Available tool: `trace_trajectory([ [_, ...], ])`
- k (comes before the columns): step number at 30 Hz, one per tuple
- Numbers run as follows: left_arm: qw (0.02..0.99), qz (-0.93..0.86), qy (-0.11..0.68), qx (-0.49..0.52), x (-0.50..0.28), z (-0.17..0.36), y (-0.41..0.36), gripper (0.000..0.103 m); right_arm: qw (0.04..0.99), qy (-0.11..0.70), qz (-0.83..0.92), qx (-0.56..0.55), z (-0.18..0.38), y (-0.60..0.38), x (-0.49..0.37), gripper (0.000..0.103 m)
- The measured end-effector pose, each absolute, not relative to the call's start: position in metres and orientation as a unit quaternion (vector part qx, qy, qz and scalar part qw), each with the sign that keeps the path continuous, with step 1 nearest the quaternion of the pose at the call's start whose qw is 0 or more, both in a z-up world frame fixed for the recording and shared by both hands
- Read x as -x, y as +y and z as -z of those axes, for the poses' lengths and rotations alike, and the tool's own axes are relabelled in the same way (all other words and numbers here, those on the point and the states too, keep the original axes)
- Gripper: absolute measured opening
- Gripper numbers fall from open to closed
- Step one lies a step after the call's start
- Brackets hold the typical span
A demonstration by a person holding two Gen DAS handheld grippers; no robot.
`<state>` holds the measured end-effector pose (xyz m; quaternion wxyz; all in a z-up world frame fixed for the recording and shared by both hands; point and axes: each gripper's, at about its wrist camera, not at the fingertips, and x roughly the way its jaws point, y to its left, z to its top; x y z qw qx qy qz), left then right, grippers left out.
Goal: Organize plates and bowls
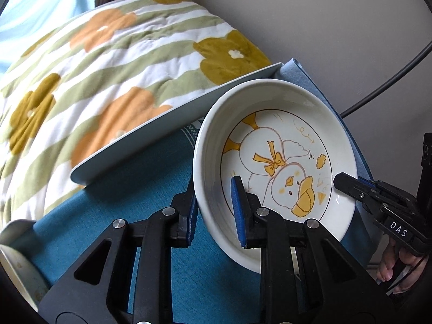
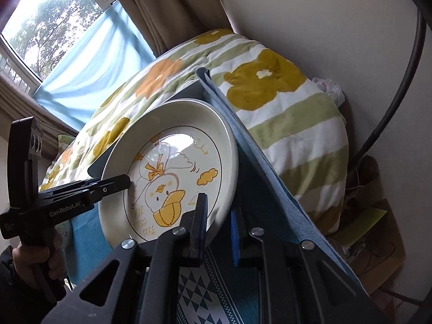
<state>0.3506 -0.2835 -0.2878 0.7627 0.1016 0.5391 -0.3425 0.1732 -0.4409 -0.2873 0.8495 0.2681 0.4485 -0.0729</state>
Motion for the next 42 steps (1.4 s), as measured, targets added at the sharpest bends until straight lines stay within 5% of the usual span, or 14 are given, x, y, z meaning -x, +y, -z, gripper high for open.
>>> trace_trajectory([
  [20, 0.845, 0.238, 0.478, -0.034, -0.196, 0.160, -0.110, 0.021, 0.876, 0.439, -0.074, -0.186, 0.180, -0.321, -0.112, 0.014],
  [42, 0.821, 0.123, 0.554, 0.054, -0.097, 0.261, 0.021, 0.021, 0.835, 0.515, -0.173, -0.088, 0.259, -0.196, -0.089, 0.014],
])
